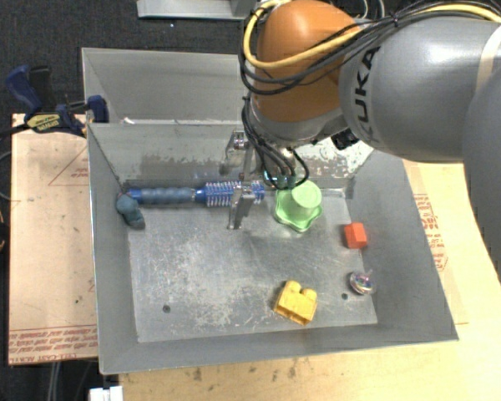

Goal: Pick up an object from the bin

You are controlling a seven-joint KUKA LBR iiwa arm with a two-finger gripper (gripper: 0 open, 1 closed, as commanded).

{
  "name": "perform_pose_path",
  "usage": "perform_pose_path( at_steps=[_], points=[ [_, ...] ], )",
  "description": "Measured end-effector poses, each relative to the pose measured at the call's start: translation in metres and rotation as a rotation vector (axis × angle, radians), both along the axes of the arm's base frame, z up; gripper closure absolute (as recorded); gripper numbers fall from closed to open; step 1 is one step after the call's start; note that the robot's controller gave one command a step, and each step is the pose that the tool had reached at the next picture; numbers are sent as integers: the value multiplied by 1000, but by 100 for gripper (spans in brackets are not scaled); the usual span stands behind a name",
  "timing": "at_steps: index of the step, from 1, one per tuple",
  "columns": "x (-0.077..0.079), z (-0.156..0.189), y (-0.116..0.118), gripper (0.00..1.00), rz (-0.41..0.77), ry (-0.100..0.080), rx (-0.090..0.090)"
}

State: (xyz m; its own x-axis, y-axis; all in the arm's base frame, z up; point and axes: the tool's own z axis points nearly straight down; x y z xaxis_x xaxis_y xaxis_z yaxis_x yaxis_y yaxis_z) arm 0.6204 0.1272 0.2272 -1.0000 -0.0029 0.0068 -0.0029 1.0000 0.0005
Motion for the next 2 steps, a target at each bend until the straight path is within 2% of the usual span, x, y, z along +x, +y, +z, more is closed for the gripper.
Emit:
perform_pose_path(
  at_steps=[1,2],
  points=[
    [-9,-84,-47,0,-99,1,-3],
    [39,-56,6,0,-92,-16,4]
  ],
)
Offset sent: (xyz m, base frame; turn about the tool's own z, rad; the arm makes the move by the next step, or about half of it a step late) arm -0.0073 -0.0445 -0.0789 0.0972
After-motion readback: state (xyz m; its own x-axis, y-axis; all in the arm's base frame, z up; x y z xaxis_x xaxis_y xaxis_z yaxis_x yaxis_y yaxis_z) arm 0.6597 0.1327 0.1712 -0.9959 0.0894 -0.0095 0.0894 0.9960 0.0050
